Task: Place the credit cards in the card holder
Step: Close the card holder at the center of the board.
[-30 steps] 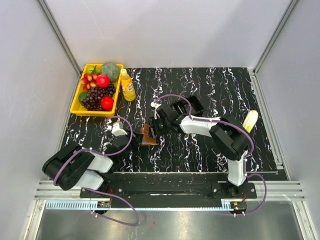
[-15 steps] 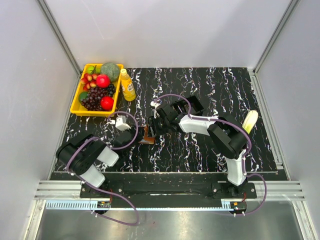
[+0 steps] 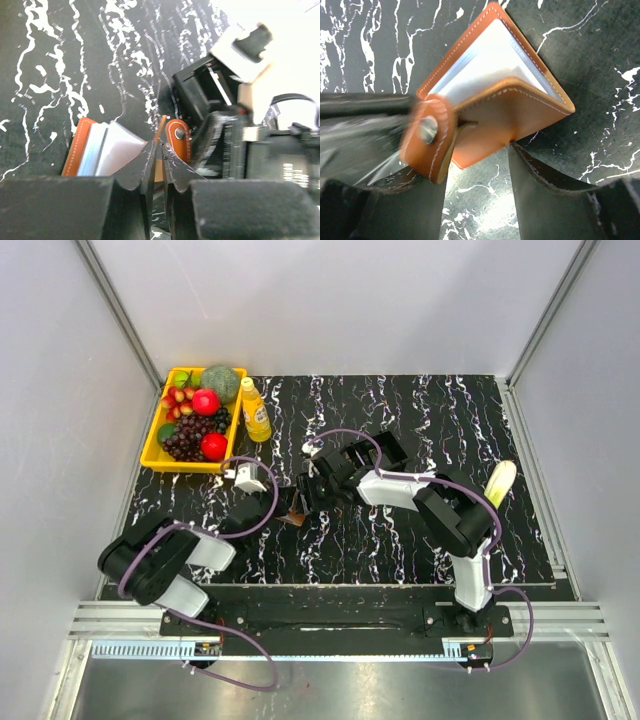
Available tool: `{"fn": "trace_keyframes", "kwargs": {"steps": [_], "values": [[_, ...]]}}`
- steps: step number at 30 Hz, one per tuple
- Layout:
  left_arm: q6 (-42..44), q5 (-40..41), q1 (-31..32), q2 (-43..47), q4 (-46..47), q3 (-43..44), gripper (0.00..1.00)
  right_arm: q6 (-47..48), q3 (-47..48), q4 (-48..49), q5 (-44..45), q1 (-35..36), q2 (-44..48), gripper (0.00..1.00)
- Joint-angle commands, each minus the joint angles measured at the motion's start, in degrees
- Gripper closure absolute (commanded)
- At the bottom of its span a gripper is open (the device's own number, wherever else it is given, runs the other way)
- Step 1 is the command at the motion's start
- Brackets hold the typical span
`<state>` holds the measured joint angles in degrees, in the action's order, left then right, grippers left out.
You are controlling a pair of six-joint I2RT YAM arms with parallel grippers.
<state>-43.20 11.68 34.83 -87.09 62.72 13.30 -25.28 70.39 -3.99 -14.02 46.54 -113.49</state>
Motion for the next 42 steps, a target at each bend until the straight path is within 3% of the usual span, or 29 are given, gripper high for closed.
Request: {"fn": "trace_keyframes", "kwargs": {"steps": [1,8,14,16,20,23,28,30,33,40,42], "values": [[2.24,-3.25,0.5,6.48,0.48,1.12,0.85,-0.56,-0.08,-2.69,3.47,0.3,-2.96,0.43],[4.52,0.7,0.5,17.81,-9.35,-0.38,0.82,-0.74,0.36,-2.87,4.0,0.39,-2.88,0.43],[6.64,6.59,0.42,26.09,-23.85,0.32,0.75,-0.21,1.24,-3.31,3.74,0.3,-2.79,0.43],[5.07,9.48,0.42,26.8,-30.69,1.46,0.58,-0.21,1.76,-3.83,3.56,0.39,-2.53,0.43],[-0.37,10.03,-1.86,25.31,-42.83,3.74,0.46,-0.74,2.21,-4.45,3.48,0.39,0.37,0.43],[-3.2,5.29,-4.76,23.38,-46.71,5.06,0.44,-1.26,2.91,-4.53,3.83,0.39,2.48,0.42],[-6.55,2.92,-6.79,21.96,-43.23,2.27,0.36,-1.61,4.22,-6.72,5.93,0.04,5.38,0.41],[-6.37,-0.76,-8.45,20.21,-41.02,2.43,0.29,-2.14,4.93,-8.48,8.12,-0.05,6.26,0.41],[-3.48,-7.18,-10.74,16.0,-39.78,5.23,0.29,-4.42,4.76,-8.23,10.5,-0.57,7.76,0.34],[-3.73,-19.14,-15.31,7.65,-37.94,9.37,0.26,-12.15,10.2,-10.25,7.51,-2.07,0.74,0.29],[-4.43,-21.16,-16.11,6.5,-33.65,7.71,0.25,-13.13,10.64,-10.34,6.64,-2.25,-1.54,0.29]]}}
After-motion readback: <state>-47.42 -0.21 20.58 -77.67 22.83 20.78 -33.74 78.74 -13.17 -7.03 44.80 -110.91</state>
